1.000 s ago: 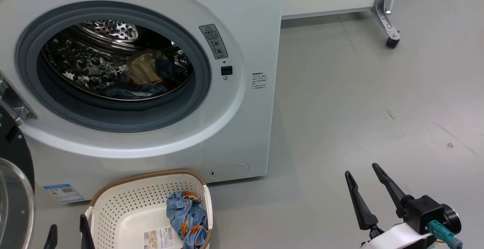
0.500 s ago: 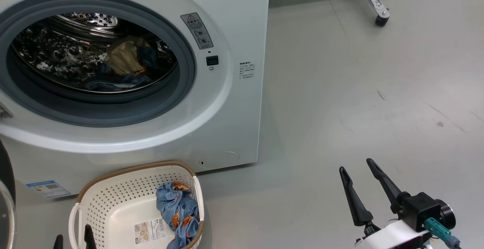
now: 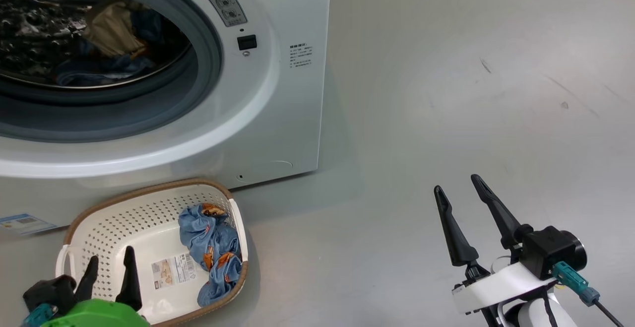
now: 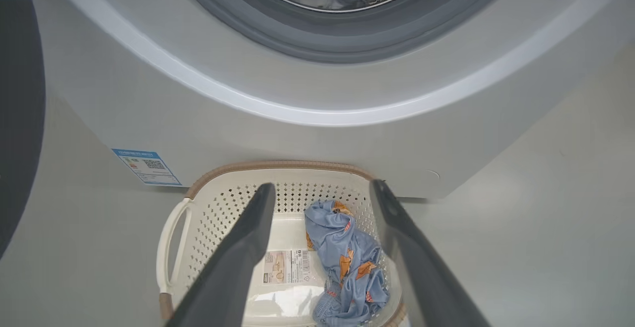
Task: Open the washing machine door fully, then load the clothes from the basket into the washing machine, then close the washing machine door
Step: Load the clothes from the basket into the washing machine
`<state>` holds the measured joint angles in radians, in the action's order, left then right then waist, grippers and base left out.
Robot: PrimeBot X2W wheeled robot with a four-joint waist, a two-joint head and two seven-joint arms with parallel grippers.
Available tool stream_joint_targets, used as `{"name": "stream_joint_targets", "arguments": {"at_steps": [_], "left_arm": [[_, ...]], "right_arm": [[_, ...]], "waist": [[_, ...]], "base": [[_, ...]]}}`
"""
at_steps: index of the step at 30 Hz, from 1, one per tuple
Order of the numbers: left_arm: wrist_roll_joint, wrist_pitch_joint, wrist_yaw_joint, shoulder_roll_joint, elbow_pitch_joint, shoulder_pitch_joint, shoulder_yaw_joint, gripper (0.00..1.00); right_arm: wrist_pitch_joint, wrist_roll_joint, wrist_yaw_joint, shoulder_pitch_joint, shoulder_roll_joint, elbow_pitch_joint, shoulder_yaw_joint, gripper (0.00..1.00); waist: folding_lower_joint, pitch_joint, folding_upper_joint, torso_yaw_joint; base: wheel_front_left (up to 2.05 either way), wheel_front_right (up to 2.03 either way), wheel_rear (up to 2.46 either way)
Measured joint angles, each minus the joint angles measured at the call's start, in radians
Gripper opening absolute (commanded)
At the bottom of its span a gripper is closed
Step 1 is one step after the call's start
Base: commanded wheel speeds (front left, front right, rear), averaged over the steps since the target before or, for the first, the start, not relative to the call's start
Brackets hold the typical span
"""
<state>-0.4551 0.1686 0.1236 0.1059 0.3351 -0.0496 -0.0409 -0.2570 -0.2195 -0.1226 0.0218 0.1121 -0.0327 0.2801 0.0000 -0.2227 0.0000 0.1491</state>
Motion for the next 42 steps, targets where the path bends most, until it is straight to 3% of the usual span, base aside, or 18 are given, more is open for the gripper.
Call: {"name": "stream_joint_targets", "arguments": {"at_steps": [12,28,42], "left_arm": [[-0.065,-0.219,-0.002,-0.020,-0.006,0.088,0.018,1.00],[-0.086,-0.417,-0.071,-0.019,0.034,0.194,0.017,1.00],[-0.129,-0.506,-0.105,-0.018,0.079,0.294,0.009,1.00]], "right_arm": [[0.000,0.001,0.000,-0.094,-0.027,0.009,0.018,1.00],[0.000,0.003,0.000,-0.173,-0.047,0.016,0.009,1.00],[0.000,0.029,0.000,-0.199,-0.049,0.031,-0.012,1.00]], "waist": [[0.0000,-0.153,0.0000,0.049],[0.0000,-0.313,0.0000,0.114],[0.0001,-0.417,0.0000,0.132]], "base": [[0.00,0.00,0.00],[0.00,0.00,0.00],[0.00,0.00,0.00]]}}
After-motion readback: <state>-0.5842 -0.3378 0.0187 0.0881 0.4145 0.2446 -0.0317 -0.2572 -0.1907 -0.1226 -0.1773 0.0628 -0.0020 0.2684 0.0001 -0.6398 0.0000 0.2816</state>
